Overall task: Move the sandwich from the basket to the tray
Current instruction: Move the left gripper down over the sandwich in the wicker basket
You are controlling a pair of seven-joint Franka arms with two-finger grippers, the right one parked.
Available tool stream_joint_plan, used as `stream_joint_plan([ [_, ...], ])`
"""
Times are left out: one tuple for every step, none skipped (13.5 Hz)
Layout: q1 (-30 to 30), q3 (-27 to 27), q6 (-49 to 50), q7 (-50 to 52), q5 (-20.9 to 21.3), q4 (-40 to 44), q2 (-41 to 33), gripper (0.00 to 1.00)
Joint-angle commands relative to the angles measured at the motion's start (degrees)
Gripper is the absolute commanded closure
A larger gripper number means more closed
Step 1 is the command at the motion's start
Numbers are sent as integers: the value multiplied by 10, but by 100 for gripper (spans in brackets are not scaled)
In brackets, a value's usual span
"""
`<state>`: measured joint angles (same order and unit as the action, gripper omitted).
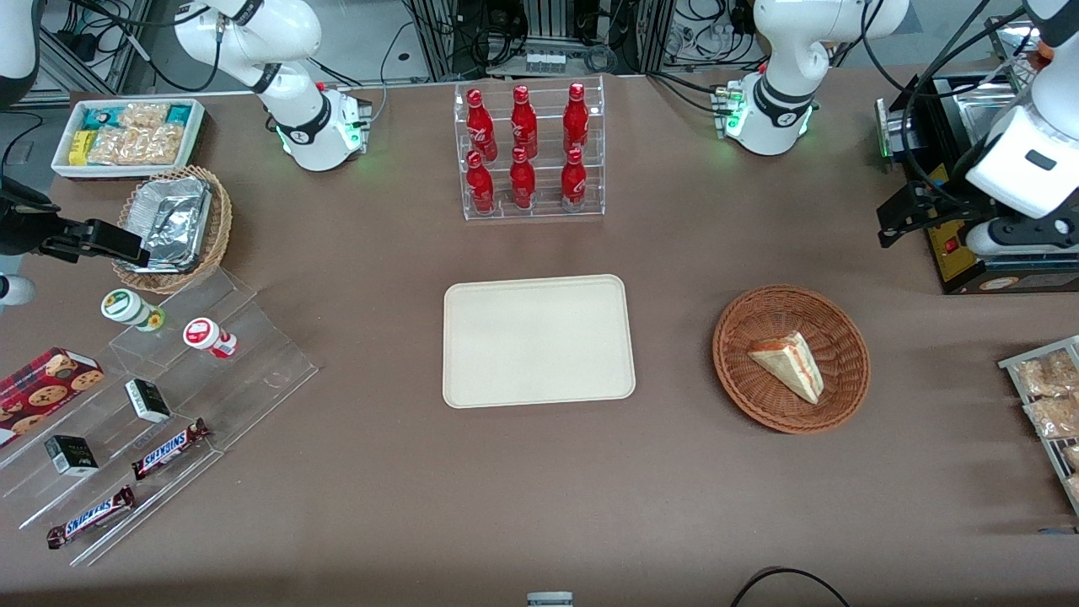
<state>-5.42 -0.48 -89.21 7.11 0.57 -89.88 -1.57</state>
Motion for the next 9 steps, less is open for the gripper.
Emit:
stream_joint_plan([
  [-3,10,23,-11,0,8,-6,0],
  [-3,10,25,-15,0,8,-7,0],
  [-3,10,26,-16,0,7,-5,0],
  [-3,11,25,-16,1,5,-2,0],
  [-3,11,22,-15,2,1,4,0],
  [-3,14,22,-11,1,-4,15,0],
  [-3,21,14,-10,1,-19,21,0],
  [-3,23,-6,-10,1,-40,24,0],
  [-3,24,-39,-4,1,-74,23,0],
])
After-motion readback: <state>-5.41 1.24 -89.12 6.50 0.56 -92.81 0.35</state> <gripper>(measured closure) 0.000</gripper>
